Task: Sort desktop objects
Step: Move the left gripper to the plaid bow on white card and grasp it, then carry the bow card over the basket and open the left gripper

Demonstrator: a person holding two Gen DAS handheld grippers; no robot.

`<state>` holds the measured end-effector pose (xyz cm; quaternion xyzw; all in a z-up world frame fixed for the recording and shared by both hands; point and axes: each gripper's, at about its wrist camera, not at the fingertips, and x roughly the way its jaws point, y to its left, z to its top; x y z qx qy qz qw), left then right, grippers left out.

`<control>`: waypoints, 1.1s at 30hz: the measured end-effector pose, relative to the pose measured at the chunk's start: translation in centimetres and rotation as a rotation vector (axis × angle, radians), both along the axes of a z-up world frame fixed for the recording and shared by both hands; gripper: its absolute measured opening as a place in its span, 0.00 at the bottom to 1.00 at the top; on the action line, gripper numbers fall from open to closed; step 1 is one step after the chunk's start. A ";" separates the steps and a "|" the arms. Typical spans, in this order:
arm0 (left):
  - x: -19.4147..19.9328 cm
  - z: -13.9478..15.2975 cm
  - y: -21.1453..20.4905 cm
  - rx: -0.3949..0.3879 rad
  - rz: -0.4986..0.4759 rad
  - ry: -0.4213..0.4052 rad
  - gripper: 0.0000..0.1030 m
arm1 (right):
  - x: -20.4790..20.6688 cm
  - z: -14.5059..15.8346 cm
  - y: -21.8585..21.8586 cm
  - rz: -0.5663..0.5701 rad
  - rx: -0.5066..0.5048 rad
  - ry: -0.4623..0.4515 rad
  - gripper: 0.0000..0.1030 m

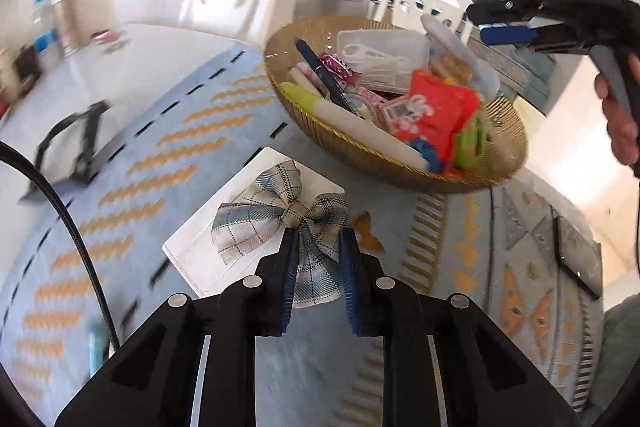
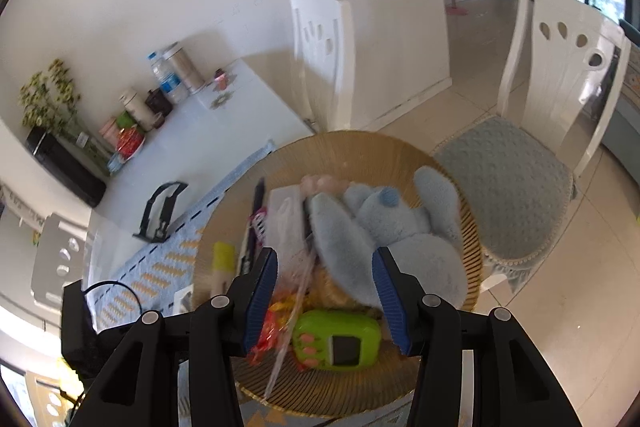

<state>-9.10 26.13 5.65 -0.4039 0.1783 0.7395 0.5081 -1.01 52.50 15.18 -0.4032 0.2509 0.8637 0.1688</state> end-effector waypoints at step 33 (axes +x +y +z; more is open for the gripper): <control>11.5 7.5 -2.8 -0.015 0.200 0.091 0.18 | 10.3 -0.5 -7.6 0.191 -0.076 -0.051 0.47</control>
